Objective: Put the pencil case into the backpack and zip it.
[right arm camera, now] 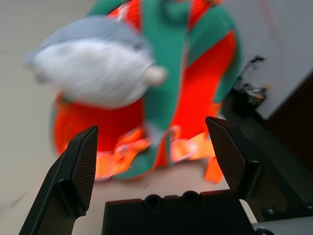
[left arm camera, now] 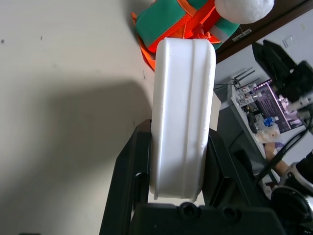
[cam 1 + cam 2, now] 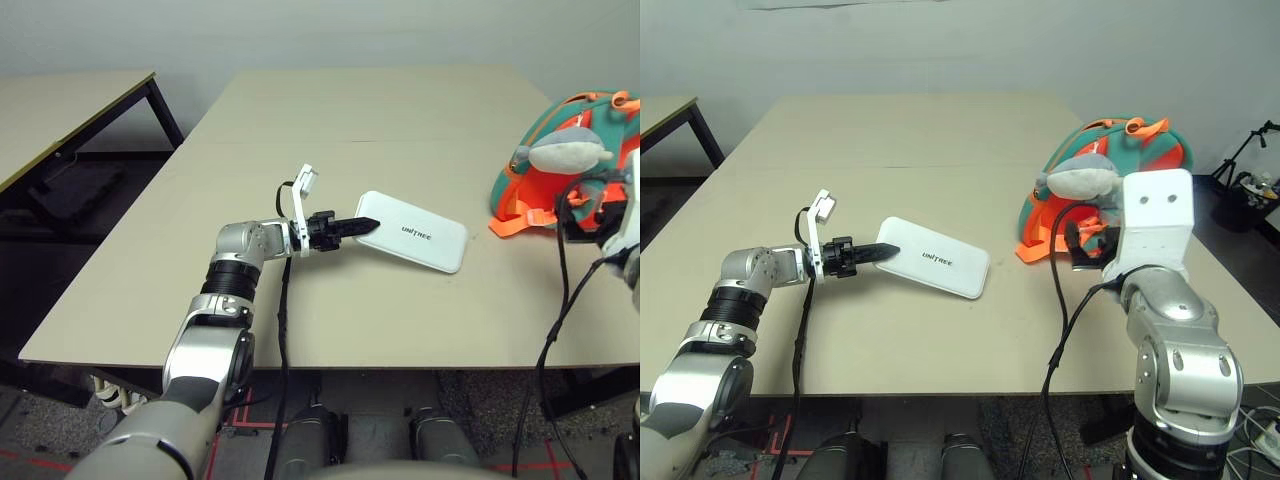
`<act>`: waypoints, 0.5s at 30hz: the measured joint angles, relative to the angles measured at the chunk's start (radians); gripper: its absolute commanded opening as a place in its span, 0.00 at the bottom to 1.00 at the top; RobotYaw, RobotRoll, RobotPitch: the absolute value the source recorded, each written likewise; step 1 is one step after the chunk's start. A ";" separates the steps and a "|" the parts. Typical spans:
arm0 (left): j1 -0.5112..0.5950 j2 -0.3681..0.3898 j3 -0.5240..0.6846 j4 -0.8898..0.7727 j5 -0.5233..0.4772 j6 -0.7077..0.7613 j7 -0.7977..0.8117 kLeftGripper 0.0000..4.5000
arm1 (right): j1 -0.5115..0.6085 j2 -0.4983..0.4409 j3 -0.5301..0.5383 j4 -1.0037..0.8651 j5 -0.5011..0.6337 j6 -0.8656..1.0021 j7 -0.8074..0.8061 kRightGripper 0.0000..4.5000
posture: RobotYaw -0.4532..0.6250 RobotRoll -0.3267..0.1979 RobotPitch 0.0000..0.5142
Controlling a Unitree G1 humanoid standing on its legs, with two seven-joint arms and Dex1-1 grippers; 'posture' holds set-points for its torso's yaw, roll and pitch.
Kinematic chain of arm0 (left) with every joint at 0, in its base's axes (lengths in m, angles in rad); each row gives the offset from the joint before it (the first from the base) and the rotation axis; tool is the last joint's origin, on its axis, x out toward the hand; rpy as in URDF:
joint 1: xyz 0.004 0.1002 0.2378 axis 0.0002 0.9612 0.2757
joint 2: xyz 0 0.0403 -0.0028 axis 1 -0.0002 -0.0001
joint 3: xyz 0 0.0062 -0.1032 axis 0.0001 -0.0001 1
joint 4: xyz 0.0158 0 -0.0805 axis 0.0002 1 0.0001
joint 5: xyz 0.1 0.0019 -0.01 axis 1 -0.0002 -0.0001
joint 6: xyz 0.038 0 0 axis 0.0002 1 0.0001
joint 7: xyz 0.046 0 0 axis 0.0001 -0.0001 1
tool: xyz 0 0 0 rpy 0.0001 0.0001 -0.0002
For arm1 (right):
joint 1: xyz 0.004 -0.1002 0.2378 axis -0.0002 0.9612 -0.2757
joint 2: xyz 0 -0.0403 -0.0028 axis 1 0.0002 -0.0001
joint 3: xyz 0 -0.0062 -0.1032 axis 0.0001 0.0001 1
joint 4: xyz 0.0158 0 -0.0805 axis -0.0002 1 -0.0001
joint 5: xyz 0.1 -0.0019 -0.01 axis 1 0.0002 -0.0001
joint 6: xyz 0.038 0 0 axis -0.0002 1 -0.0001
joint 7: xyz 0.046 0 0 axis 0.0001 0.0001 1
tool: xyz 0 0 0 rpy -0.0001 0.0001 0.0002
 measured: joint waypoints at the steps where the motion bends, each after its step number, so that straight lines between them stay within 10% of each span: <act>1: -0.006 -0.007 -0.004 0.005 0.000 -0.006 0.003 0.31 | -0.016 -0.001 0.003 0.044 -0.017 -0.028 -0.015 1.00 | 0.30 0.62 0.00; 15: -0.023 0.007 -0.009 0.010 -0.005 -0.016 0.016 0.31 | -0.176 0.057 0.045 0.337 -0.066 -0.081 -0.076 1.00 | 0.35 0.62 0.00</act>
